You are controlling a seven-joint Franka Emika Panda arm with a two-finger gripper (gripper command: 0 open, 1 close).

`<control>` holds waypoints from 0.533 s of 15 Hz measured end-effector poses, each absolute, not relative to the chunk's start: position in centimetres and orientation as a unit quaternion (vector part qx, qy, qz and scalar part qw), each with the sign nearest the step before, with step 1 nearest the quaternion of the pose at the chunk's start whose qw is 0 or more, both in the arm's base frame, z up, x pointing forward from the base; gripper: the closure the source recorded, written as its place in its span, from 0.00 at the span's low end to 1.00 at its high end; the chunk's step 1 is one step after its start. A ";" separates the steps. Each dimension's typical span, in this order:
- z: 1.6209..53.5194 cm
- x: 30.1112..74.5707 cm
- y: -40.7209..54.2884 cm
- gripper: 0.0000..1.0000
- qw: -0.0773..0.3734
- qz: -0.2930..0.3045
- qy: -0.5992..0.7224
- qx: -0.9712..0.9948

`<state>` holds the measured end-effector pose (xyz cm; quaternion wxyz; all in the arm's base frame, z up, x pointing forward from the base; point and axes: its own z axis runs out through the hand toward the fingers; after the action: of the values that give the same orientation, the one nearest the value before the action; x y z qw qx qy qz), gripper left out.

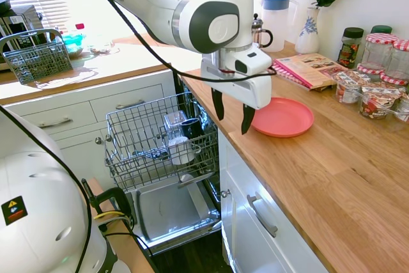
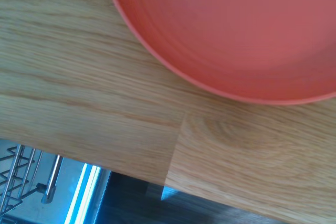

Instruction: Put the plate in the dishwasher

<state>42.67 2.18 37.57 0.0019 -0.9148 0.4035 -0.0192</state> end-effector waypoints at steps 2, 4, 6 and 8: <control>37.5 42.7 2.2 0.00 0.004 -0.018 0.406 -0.913; 38.0 43.0 1.9 0.00 0.006 -0.021 0.417 -0.909; 38.7 43.5 0.5 0.00 0.013 -0.026 0.432 -0.901; 39.1 44.3 -1.7 0.00 0.024 -0.027 0.447 -0.894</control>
<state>44.32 -1.73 39.12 0.0244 -0.8940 0.4466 -0.0267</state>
